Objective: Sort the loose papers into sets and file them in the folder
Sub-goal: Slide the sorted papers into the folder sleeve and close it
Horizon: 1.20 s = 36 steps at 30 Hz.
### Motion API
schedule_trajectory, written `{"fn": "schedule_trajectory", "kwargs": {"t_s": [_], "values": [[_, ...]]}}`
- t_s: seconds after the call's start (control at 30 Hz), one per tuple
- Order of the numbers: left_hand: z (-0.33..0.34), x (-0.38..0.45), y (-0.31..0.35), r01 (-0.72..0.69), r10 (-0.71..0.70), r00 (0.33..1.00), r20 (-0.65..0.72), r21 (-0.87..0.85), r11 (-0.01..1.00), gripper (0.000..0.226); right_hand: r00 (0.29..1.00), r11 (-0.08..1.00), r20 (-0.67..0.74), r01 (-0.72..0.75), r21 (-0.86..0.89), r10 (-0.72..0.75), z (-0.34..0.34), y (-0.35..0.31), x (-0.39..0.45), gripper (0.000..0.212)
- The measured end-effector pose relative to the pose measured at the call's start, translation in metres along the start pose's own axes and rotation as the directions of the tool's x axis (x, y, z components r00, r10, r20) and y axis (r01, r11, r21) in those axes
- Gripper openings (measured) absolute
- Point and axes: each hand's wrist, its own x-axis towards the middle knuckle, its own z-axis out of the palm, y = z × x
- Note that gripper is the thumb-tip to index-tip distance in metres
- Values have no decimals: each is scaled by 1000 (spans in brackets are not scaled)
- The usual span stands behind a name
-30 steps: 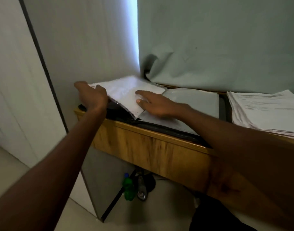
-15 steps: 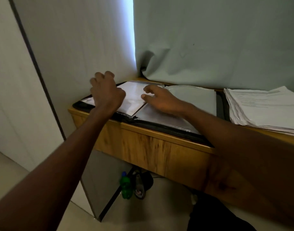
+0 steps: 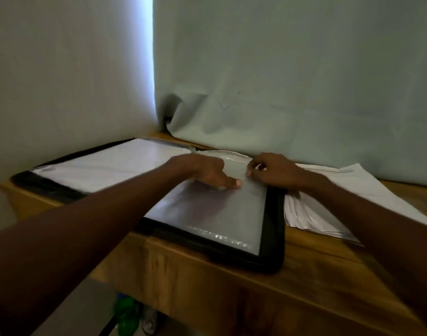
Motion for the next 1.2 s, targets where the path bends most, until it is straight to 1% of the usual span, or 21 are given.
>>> {"fn": "schedule_trajectory", "kwargs": {"t_s": [0.07,0.13,0.2,0.23,0.27,0.3,0.33,0.37,0.4,0.43,0.47,0.53,0.6,0.7,0.8,0.87,0.9,1.0,1.07,1.13,1.2], "values": [[3,3,6,-34,33,997,-66,-13,999,71,998,978,-64,11,207,2,4,9,-7,19],[8,10,22,-94,77,973,-217,-70,993,56,990,950,-132,-14,310,57,-4,16,-7,18],[14,21,49,-162,89,931,-353,-184,969,47,947,946,-282,-59,319,154,-22,28,-5,20],[16,28,63,-196,89,911,-402,-233,953,39,903,943,-367,-105,316,223,-33,33,-5,22],[16,37,83,-222,91,902,-422,-273,936,37,851,939,-433,-176,296,296,-47,43,-9,21],[17,45,97,-231,89,901,-425,-296,927,39,812,935,-470,-262,239,347,-58,50,-13,21],[17,54,116,-232,95,905,-415,-292,928,41,794,917,-462,-375,139,395,-68,61,-22,24],[17,63,131,-215,98,912,-398,-262,941,43,794,878,-418,-479,20,442,-74,69,-30,29],[17,72,143,-184,92,923,-373,-221,958,48,783,820,-367,-566,-86,502,-76,78,-40,35],[18,83,154,-148,75,933,-352,-187,971,54,754,756,-327,-637,-149,570,-75,90,-50,39],[20,93,159,-113,52,939,-341,-161,981,58,710,698,-299,-697,-164,638,-71,100,-58,42],[27,109,164,-50,-13,934,-357,-166,985,62,623,619,-256,-778,-109,739,-62,120,-70,42],[39,119,163,13,-89,913,-398,-190,982,66,598,615,-238,-789,-7,765,-58,133,-72,42],[48,125,158,55,-161,885,-436,-247,967,58,596,653,-350,-755,62,723,-58,131,-68,38],[45,127,152,5,-208,879,-430,-426,904,35,585,695,-423,-697,174,692,-57,124,-63,32],[44,126,149,-39,-223,870,-440,-512,858,26,554,722,-492,-637,270,672,-58,124,-62,29],[44,126,147,-62,-232,865,-445,-554,830,23,526,732,-527,-592,337,668,-59,124,-63,29],[44,129,143,-133,-236,868,-437,-662,738,17,425,708,-567,-387,590,705,-67,126,-61,35],[47,134,142,-182,-243,870,-429,-737,650,23,395,660,-554,-213,721,733,-71,130,-60,43],[47,140,138,-232,-257,871,-418,-812,535,28,379,618,-561,-35,786,736,-75,133,-58,45],[44,141,136,-274,-269,875,-403,-869,411,33,338,525,-535,129,842,775,-81,136,-60,43]]}}
